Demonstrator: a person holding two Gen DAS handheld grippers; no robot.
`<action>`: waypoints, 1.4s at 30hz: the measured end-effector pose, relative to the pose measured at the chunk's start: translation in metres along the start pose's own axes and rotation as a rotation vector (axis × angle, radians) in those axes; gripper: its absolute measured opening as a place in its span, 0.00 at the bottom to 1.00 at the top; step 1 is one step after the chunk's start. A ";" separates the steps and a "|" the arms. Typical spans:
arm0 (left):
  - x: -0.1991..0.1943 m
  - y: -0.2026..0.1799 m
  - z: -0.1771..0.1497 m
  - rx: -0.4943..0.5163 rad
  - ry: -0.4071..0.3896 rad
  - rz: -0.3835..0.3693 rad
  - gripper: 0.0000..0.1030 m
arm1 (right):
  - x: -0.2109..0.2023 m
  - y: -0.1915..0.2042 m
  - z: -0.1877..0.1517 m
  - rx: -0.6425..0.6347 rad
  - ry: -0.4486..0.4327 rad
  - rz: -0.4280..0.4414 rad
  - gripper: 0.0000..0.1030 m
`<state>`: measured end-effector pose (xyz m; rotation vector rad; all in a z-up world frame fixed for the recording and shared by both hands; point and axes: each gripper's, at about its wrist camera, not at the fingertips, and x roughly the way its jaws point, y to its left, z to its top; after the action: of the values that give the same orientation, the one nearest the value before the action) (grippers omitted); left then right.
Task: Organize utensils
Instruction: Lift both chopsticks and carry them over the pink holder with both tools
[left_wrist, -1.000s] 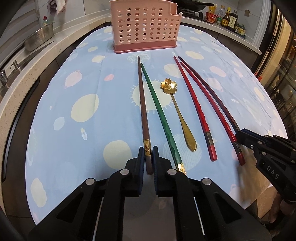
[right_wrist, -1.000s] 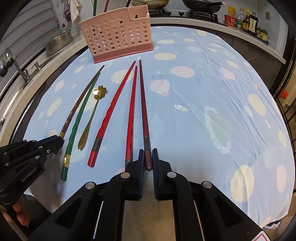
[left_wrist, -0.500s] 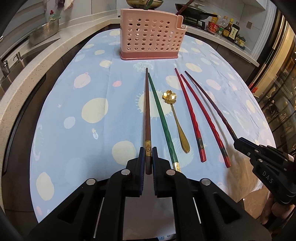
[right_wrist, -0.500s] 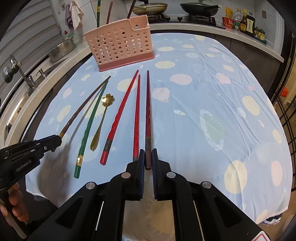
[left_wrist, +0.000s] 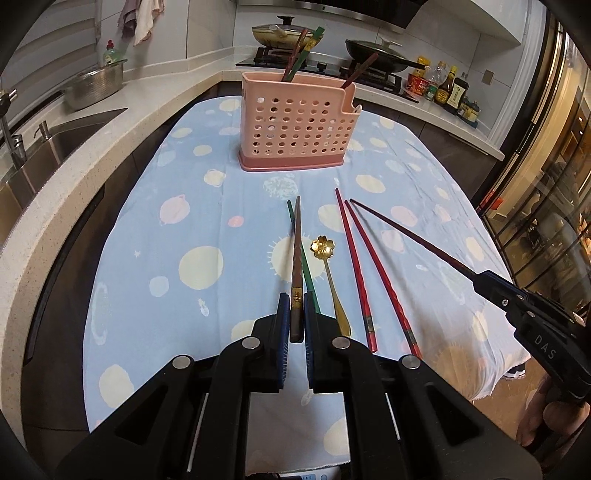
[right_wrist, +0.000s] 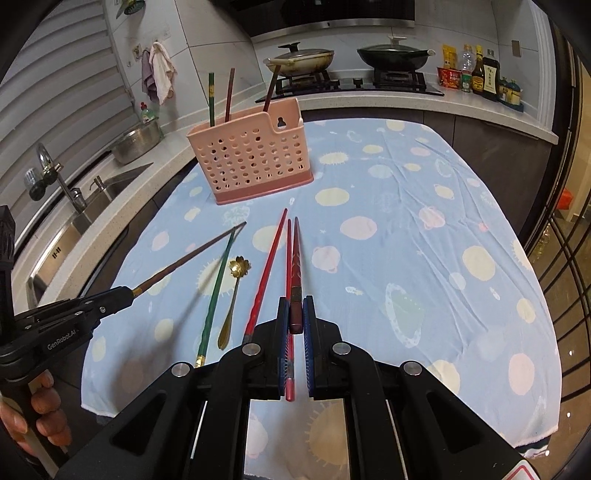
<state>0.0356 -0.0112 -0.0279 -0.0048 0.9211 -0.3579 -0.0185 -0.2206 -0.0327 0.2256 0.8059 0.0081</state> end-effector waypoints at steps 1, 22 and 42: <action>-0.003 0.000 0.002 -0.002 -0.004 -0.005 0.07 | -0.003 0.001 0.003 0.000 -0.010 0.003 0.07; -0.045 -0.001 0.058 0.008 -0.129 0.000 0.07 | -0.049 -0.007 0.061 0.045 -0.185 0.039 0.07; -0.066 -0.013 0.135 0.069 -0.270 0.027 0.07 | -0.066 -0.007 0.134 0.032 -0.323 0.088 0.07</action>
<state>0.1001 -0.0230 0.1079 0.0226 0.6406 -0.3541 0.0311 -0.2601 0.1033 0.2838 0.4749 0.0407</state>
